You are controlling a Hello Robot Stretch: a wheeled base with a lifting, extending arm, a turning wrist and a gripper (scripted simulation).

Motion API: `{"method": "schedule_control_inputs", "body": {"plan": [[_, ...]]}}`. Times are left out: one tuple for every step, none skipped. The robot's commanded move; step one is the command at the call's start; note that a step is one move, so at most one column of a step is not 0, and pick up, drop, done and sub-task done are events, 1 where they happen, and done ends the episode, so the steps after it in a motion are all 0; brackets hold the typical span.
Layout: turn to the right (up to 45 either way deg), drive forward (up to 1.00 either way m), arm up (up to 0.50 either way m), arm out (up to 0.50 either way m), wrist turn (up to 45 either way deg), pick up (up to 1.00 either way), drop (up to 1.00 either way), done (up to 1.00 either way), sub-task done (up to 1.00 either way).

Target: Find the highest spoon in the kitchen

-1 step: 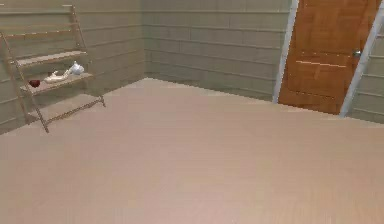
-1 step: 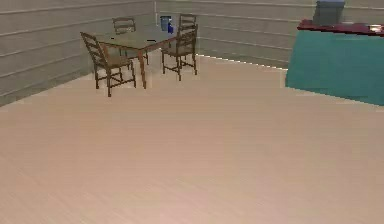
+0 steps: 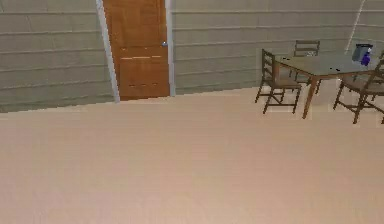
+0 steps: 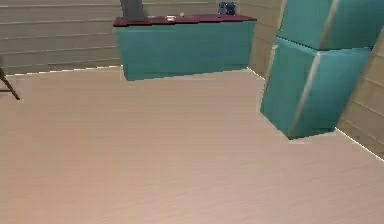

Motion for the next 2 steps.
{"method": "schedule_control_inputs", "body": {"plan": [[33.0, 0.00, 0.00, 0.00, 0.0, 0.00, 0.00, 0.00, 0.00], [0.0, 1.00, 0.00, 0.00, 0.0, 0.00, 0.00, 0.00, 0.00]]}}
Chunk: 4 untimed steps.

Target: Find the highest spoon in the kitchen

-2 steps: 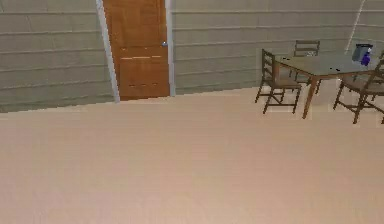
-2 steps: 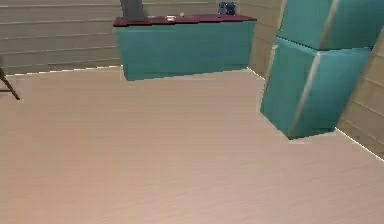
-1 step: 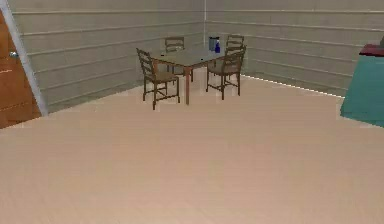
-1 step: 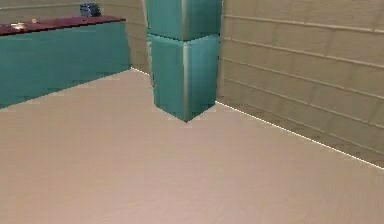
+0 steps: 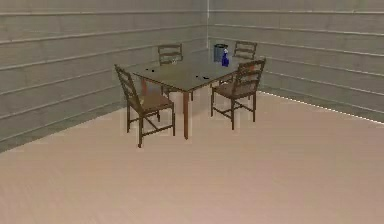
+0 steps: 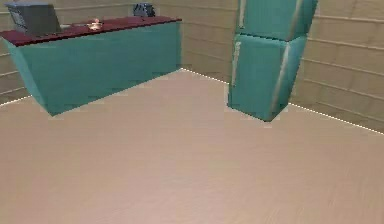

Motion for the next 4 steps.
{"method": "schedule_control_inputs", "body": {"plan": [[0.0, 1.00, 0.00, 0.00, 0.0, 0.00, 0.00, 0.00, 0.00], [0.0, 0.55, 0.00, 0.00, 0.0, 0.00, 0.00, 0.00, 0.00], [-45.0, 0.00, 0.00, 0.00, 0.0, 0.00, 0.00, 0.00, 0.00], [-45.0, 0.00, 0.00, 0.00, 0.0, 0.00, 0.00, 0.00, 0.00]]}}
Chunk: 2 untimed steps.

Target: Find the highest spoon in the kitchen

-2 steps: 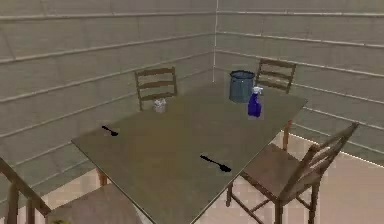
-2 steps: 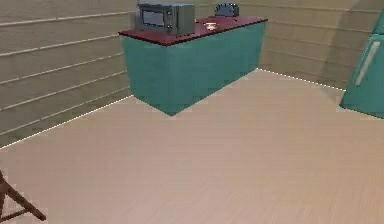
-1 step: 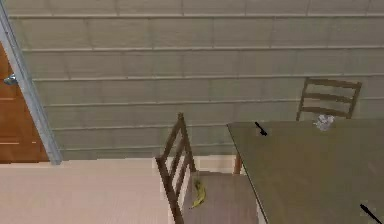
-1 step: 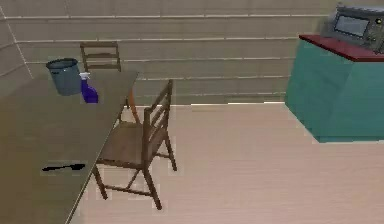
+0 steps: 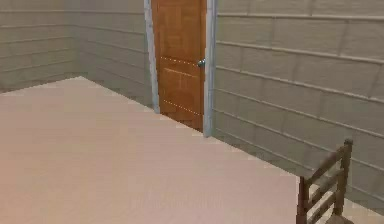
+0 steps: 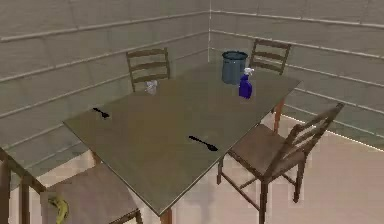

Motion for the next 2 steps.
{"method": "schedule_control_inputs", "body": {"plan": [[-36.0, 0.00, 0.00, 0.00, 0.0, 0.00, 0.00, 0.00, 0.00], [0.0, 0.25, 0.00, 0.00, 0.0, 0.00, 0.00, 0.00, 0.00]]}}
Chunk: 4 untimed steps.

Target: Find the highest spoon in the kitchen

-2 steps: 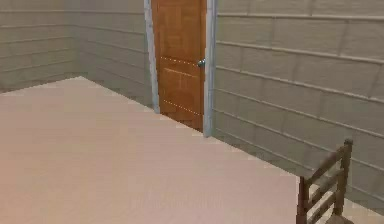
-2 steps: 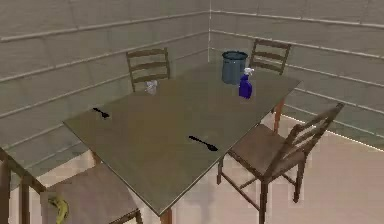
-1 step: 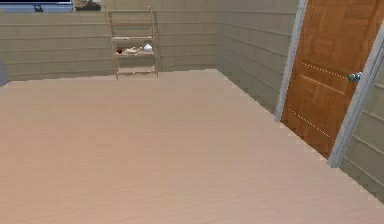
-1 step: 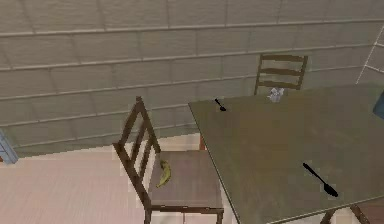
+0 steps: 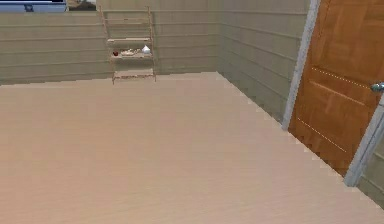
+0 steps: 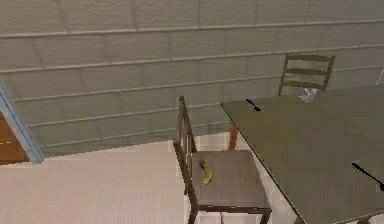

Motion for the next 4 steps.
{"method": "schedule_control_inputs", "body": {"plan": [[27.0, 0.00, 0.00, 0.00, 0.0, 0.00, 0.00, 0.00, 0.00], [0.0, 0.45, 0.00, 0.00, 0.0, 0.00, 0.00, 0.00, 0.00], [45.0, 0.00, 0.00, 0.00, 0.0, 0.00, 0.00, 0.00, 0.00], [3.0, 0.00, 0.00, 0.00, 0.0, 0.00, 0.00, 0.00, 0.00]]}}
